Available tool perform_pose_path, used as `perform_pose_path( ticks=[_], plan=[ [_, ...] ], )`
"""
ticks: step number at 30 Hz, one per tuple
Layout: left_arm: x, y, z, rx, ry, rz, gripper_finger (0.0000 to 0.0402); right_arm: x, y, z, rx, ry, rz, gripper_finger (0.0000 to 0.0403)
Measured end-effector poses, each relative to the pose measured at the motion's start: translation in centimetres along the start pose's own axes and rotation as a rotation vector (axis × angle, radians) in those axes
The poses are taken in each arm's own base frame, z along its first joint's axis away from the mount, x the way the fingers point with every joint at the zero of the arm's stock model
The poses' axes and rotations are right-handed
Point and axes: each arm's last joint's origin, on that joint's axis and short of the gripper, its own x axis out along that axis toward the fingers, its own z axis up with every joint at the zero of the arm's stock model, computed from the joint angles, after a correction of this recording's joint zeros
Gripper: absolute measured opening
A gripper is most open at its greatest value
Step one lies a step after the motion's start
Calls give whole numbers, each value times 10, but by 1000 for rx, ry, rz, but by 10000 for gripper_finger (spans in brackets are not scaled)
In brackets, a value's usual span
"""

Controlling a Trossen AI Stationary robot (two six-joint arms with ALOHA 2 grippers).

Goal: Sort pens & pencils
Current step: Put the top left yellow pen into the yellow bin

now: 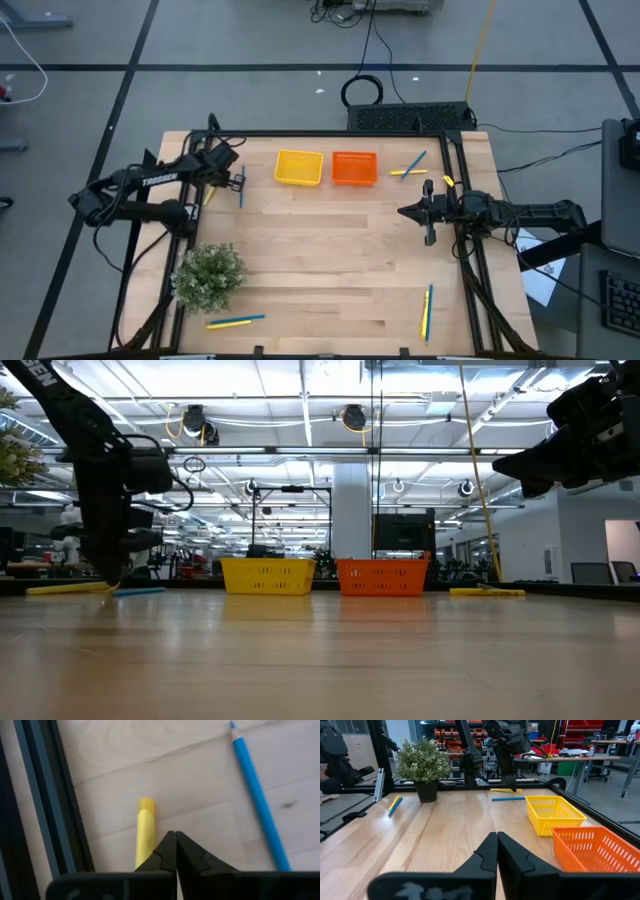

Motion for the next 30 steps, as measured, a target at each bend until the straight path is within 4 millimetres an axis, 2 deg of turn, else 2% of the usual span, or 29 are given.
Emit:
perform_pose_path(
  ticks=[7, 12, 17, 22, 26, 30],
  plan=[
    [-14, 3, 1, -21, -69, -44, 4, 0, 0, 0, 0, 0, 0, 0],
    [-19, 5, 1, -30, -99, -51, 40, 0, 0, 0, 0, 0, 0, 0],
    [-12, 10, -3, -46, -26, 47, 101, 0, 0, 0, 0, 0, 0, 0],
    [-4, 12, 0, -68, -9, 75, 155, 0, 0, 0, 0, 0, 0, 0],
    [1, 12, 2, -72, 15, 59, 176, 0, 0, 0, 0, 0, 0, 0],
    [7, 11, 1, -48, 63, 40, 181, 0, 0, 0, 0, 0, 0, 0]
  ],
)
